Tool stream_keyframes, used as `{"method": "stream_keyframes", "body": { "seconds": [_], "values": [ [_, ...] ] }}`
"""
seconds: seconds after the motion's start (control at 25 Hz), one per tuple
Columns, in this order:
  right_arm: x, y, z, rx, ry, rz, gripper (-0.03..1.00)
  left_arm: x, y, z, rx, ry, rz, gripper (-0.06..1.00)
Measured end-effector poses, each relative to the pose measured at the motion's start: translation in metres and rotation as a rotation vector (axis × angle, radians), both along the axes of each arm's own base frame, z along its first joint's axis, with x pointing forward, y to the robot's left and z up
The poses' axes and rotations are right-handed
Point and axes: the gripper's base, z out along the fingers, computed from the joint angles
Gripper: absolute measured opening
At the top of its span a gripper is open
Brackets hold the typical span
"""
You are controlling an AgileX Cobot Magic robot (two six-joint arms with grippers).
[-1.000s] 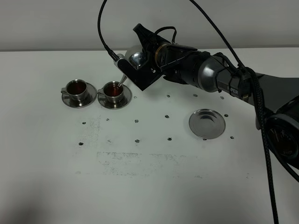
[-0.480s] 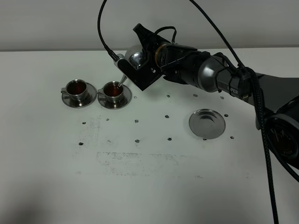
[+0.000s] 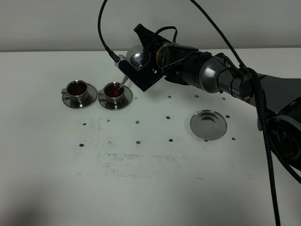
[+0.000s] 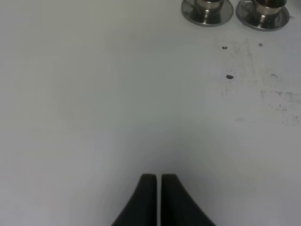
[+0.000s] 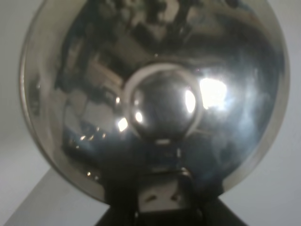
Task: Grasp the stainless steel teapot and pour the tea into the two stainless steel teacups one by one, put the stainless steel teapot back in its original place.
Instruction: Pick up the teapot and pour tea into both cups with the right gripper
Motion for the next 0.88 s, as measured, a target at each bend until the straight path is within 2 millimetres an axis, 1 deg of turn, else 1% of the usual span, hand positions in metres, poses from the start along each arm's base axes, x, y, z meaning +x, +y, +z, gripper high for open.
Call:
{"method": "stream_keyframes", "body": {
  "seconds": [0.68,0.88],
  "values": [
    [0.0,0.0002,0.0001,0.028,0.006,-0.014,0.18,0.0,0.0,0.0,0.0,0.0,0.0,0.06],
    [-0.0014,0.0005,-0.0022,0.114,0.056,-0.061,0.18,0.0,0.0,0.0,0.0,0.0,0.0,0.06]
  ]
}}
